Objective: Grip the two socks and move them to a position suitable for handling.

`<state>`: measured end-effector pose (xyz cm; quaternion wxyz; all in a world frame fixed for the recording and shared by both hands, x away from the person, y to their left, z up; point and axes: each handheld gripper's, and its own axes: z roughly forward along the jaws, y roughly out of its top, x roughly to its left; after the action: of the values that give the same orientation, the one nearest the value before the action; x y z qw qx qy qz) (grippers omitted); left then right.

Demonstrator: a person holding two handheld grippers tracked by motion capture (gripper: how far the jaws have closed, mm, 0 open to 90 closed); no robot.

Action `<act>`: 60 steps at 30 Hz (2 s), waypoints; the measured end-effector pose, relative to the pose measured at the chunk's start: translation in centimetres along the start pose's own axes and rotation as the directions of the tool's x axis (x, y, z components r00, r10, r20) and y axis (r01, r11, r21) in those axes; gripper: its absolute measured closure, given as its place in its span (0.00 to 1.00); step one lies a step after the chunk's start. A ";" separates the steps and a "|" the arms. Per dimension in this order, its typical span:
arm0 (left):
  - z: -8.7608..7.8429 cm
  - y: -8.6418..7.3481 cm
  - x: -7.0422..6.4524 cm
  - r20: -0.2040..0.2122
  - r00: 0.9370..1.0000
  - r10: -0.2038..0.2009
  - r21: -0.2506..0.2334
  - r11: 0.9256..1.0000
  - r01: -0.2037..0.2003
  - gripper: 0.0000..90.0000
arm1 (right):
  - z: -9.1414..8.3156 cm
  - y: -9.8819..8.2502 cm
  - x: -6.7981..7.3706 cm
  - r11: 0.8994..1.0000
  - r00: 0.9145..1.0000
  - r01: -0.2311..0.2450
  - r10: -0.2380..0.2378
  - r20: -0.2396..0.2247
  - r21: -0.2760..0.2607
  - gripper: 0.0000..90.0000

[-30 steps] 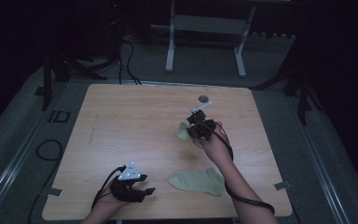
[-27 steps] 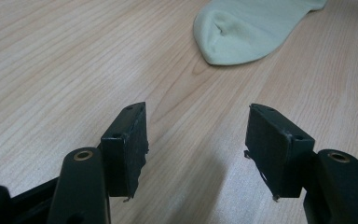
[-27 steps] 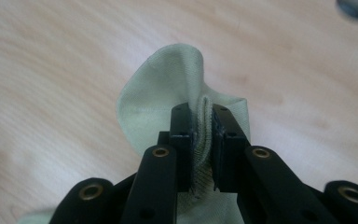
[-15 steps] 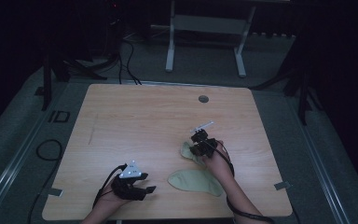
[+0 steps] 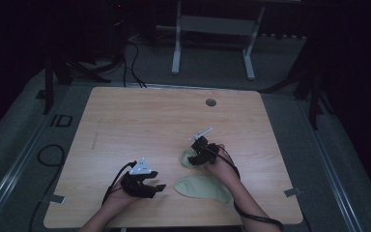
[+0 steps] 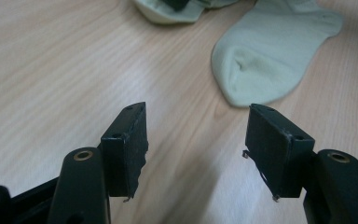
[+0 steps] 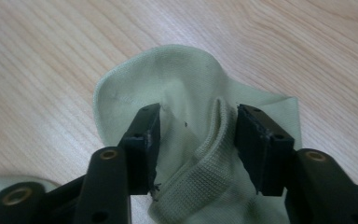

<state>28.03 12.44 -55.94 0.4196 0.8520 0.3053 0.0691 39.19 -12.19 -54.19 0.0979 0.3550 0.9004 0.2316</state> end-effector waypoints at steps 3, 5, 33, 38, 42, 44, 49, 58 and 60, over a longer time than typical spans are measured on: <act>0.6 1.3 0.0 -0.007 1.000 0.016 -0.003 1.000 -0.016 0.43 | 0.0 0.1 0.1 1.000 1.000 0.005 -0.005 -0.010 0.007 0.52; 0.7 2.3 0.0 -0.015 1.000 0.025 -0.011 1.000 -0.025 0.43 | -0.4 0.2 0.1 1.000 1.000 0.001 -0.001 -0.025 0.006 0.52; 9.2 8.1 2.0 -0.076 0.985 0.155 0.141 0.980 -0.144 0.99 | -1.5 -2.2 0.1 1.000 1.000 -0.020 0.020 0.013 -0.006 0.87; 9.2 8.0 1.8 -0.101 0.980 0.173 0.129 0.979 -0.159 0.99 | -2.6 -2.2 -0.4 0.999 0.999 -0.041 0.042 0.015 -0.029 0.96; 9.2 7.8 2.2 -0.086 0.983 0.163 0.118 0.981 -0.152 0.99 | -4.3 -2.2 -1.1 0.995 0.997 -0.071 0.071 0.008 -0.074 0.96; 9.2 7.9 2.1 -0.086 0.982 0.169 0.122 0.980 -0.158 0.99 | -5.1 -2.3 -1.8 0.991 0.995 -0.094 0.095 0.002 -0.093 0.96; 9.3 8.1 2.0 -0.087 0.978 0.189 0.134 0.975 -0.177 0.99 | -6.5 -3.1 -3.7 0.981 0.988 -0.157 0.157 -0.008 -0.116 0.95; 9.4 8.5 2.4 -0.091 0.967 0.237 0.155 0.963 -0.221 0.99 | -7.0 -4.9 -7.1 0.964 0.966 -0.249 0.254 0.040 -0.097 0.93; 9.5 8.5 2.4 -0.093 0.968 0.235 0.153 0.964 -0.219 0.99 | -7.0 -5.3 -7.6 0.960 0.962 -0.261 0.267 0.054 -0.097 0.90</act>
<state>37.46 3.49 -55.88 0.3298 0.9040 0.2322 0.1418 39.24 -23.24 -50.54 0.1115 0.4749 0.8300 0.2704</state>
